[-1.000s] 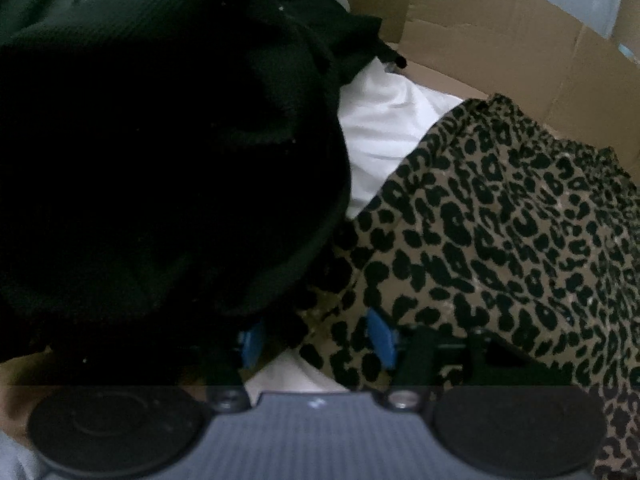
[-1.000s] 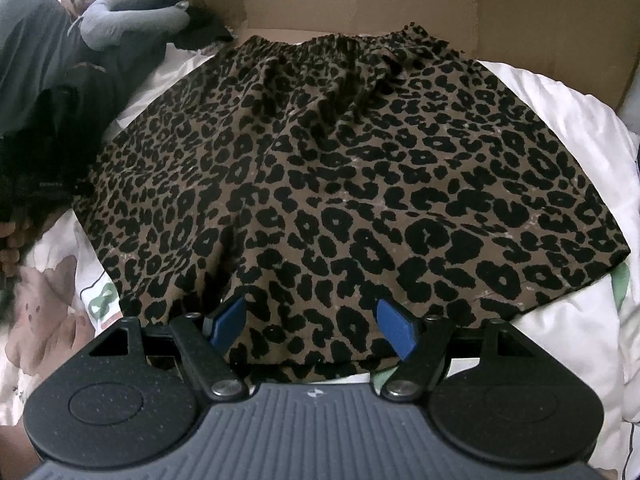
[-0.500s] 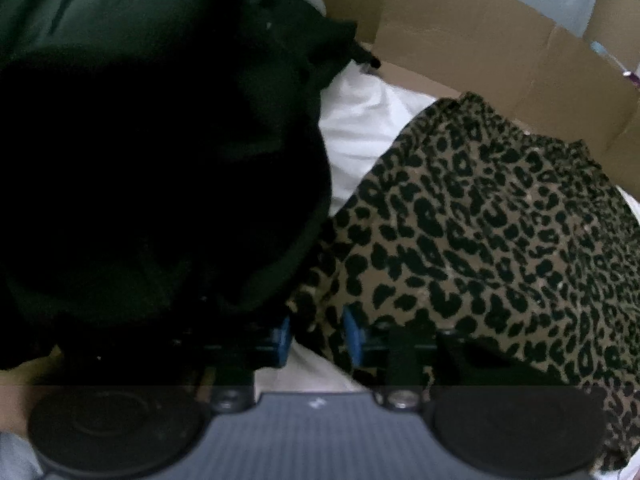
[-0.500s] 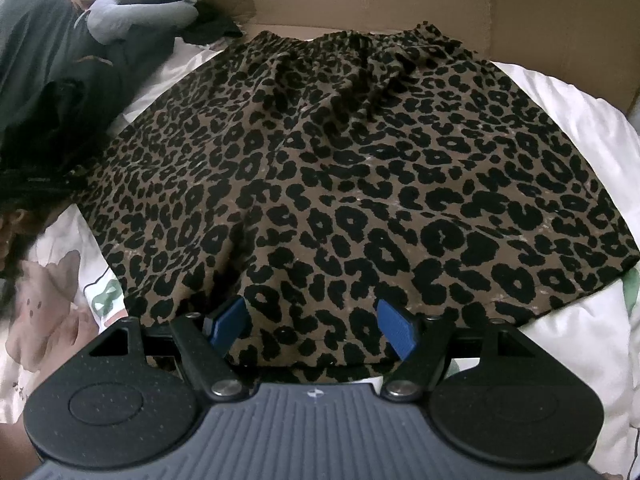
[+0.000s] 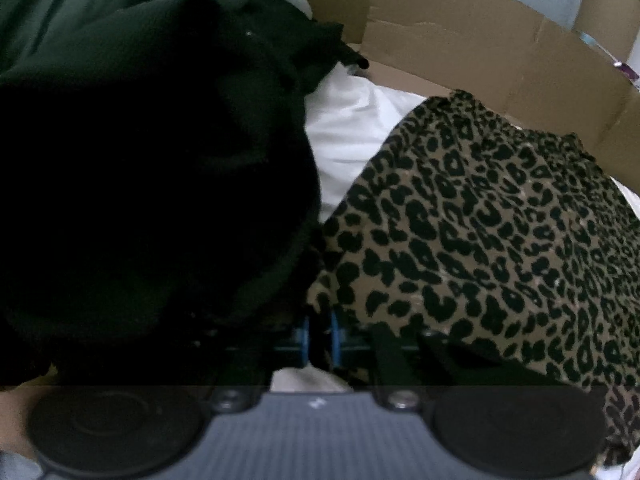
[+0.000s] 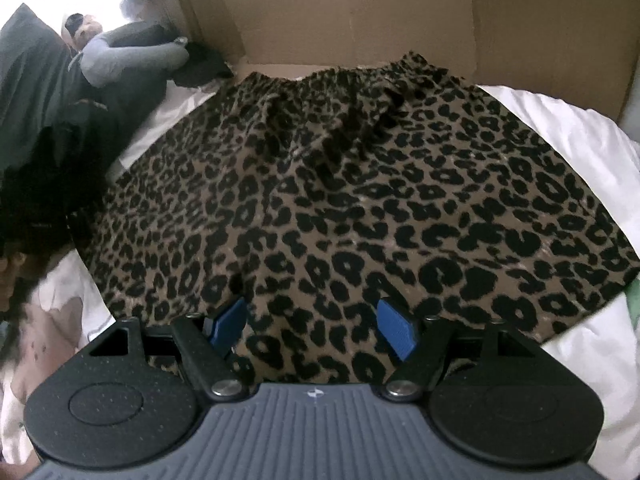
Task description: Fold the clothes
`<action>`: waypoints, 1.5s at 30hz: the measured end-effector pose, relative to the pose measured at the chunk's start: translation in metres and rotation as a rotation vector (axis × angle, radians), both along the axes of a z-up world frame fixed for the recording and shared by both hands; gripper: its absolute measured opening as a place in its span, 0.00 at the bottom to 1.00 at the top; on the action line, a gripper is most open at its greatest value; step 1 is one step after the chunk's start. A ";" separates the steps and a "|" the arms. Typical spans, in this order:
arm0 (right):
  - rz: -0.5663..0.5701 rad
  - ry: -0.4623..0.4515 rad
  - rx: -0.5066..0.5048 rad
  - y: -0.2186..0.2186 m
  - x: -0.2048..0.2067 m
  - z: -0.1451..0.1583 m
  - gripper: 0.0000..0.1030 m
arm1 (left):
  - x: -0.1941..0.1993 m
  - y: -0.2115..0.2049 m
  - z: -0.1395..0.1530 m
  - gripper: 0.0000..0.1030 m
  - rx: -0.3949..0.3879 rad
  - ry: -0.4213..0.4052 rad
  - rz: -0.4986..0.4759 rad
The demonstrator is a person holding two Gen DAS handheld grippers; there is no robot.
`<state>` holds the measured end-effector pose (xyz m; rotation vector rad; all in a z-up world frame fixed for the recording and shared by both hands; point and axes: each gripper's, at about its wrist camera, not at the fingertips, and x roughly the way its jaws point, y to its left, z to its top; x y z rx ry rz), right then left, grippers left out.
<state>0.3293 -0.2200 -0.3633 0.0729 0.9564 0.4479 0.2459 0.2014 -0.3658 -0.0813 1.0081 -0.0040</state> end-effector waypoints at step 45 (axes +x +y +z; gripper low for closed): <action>0.346 -0.162 0.245 0.126 0.028 0.047 0.56 | 0.025 -0.150 0.104 0.04 -0.250 0.063 -0.259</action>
